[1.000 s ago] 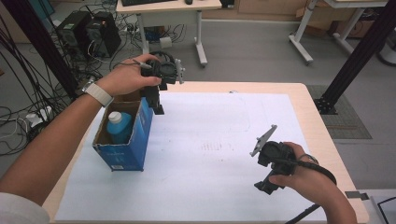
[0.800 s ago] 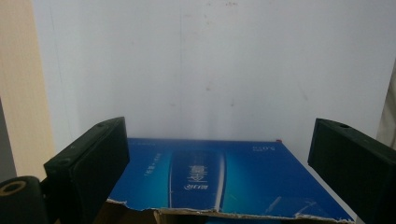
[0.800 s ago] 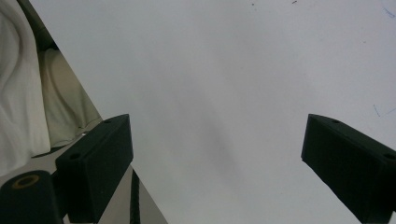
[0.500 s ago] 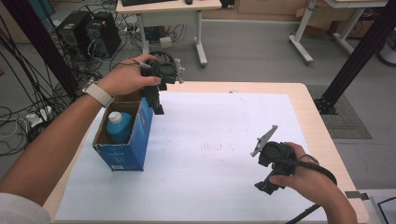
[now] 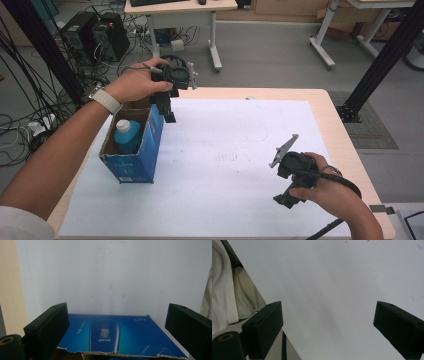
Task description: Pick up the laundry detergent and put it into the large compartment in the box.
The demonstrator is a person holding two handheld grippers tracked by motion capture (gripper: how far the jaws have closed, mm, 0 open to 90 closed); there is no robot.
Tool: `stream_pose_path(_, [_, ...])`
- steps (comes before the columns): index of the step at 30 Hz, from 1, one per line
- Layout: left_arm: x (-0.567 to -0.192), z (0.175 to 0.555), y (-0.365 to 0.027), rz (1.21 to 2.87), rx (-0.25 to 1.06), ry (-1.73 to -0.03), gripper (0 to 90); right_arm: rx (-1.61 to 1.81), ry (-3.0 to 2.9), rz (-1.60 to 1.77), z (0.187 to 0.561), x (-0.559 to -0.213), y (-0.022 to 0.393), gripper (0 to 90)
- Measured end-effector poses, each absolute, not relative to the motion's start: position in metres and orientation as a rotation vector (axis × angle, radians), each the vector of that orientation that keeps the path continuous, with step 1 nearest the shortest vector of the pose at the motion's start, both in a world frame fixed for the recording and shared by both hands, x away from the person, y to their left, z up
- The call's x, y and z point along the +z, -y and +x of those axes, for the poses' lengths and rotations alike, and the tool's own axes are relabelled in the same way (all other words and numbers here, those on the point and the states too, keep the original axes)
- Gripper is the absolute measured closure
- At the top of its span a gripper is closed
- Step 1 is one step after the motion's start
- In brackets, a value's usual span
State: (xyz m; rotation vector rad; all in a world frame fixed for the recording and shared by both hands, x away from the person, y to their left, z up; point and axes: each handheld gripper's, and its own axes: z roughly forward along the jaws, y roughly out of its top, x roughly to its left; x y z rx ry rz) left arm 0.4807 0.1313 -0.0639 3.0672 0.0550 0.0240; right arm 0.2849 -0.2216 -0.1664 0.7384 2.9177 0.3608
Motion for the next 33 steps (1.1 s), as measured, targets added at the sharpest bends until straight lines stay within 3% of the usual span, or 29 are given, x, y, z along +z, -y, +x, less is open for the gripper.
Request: stream_pose_path(33, [-0.0659,0.4822,-0.1342,3.059,0.014,-0.059,5.4,0.361,-2.919,0.743,0.2858,-0.1687,0.2231,8.7])
